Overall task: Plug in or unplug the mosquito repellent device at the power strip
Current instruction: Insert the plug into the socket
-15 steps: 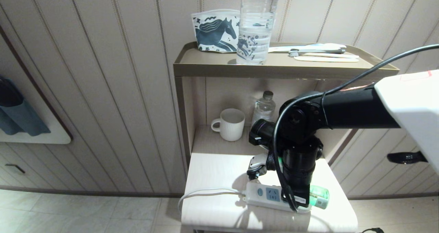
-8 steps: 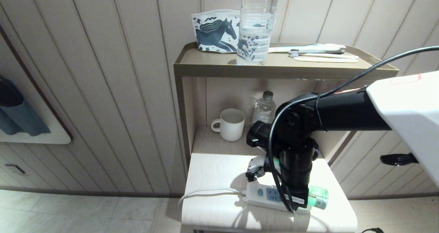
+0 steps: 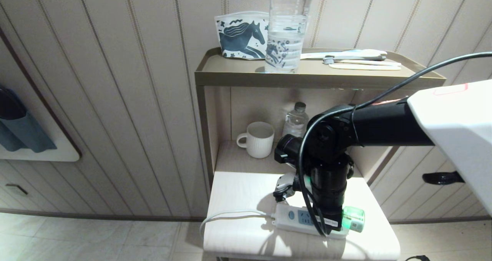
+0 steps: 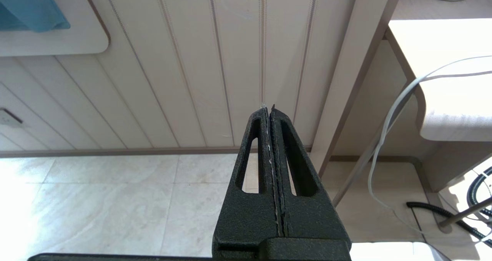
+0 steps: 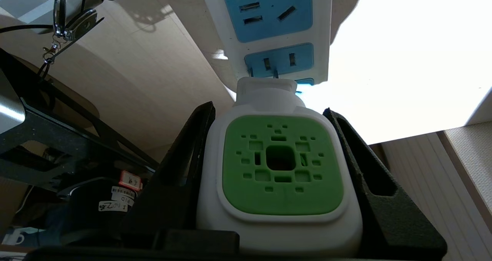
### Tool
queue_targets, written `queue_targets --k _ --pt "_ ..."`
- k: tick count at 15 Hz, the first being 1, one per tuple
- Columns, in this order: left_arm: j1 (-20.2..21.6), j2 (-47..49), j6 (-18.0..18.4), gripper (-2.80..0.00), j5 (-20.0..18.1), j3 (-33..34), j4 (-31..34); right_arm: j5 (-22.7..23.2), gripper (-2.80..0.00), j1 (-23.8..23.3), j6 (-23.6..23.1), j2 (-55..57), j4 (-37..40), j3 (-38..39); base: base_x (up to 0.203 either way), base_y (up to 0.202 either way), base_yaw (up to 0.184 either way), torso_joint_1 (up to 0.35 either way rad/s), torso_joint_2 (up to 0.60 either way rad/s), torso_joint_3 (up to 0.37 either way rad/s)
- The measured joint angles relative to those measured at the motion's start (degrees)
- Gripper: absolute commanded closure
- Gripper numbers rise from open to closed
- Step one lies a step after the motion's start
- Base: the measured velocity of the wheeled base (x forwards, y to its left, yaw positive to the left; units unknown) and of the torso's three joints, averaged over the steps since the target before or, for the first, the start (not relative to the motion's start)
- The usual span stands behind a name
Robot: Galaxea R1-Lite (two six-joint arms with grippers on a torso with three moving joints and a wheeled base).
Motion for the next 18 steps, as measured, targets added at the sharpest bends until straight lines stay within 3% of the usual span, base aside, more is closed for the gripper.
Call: queue_targets --k 18 --pt "0.00 0.00 0.00 0.00 0.02 0.00 0.00 -1.18 0.00 0.02 0.07 -0.24 -0.19 -0.35 0.000 0.000 0.000 0.000 0.00 0.000"
